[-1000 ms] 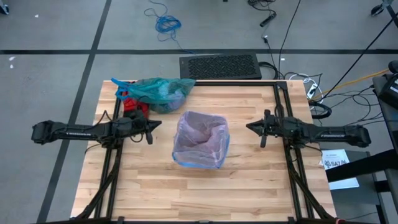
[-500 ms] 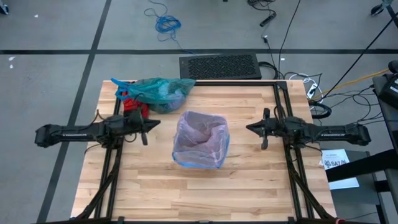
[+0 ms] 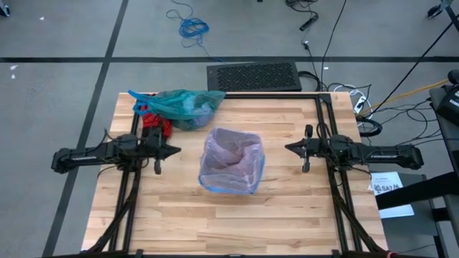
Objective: Place trash/remove bag and relplace
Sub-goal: Return to Home Position
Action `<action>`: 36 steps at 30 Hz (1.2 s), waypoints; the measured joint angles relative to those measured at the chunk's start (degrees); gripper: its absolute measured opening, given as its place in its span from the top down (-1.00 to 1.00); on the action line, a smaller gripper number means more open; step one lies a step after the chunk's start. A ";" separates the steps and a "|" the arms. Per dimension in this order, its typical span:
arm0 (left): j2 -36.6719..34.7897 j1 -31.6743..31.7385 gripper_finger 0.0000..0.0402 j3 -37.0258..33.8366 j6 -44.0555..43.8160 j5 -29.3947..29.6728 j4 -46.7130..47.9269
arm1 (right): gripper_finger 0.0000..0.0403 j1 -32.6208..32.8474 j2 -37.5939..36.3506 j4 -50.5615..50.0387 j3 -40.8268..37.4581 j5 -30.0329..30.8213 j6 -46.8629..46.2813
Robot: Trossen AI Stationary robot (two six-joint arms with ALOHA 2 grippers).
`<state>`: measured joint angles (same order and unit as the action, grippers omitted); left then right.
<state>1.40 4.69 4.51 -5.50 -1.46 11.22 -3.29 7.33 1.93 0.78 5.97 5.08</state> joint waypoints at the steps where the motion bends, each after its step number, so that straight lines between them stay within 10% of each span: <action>1: 0.30 0.04 1.00 -0.06 -0.14 0.72 0.47 | 1.00 0.00 0.00 -0.04 0.00 -0.01 0.08; 36: 0.55 0.04 1.00 -0.06 2.91 4.73 0.11 | 1.00 -0.02 0.22 -0.11 0.00 -0.06 0.14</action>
<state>1.96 4.73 4.45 -2.59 3.27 11.33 -3.31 7.55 1.83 0.78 5.91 5.21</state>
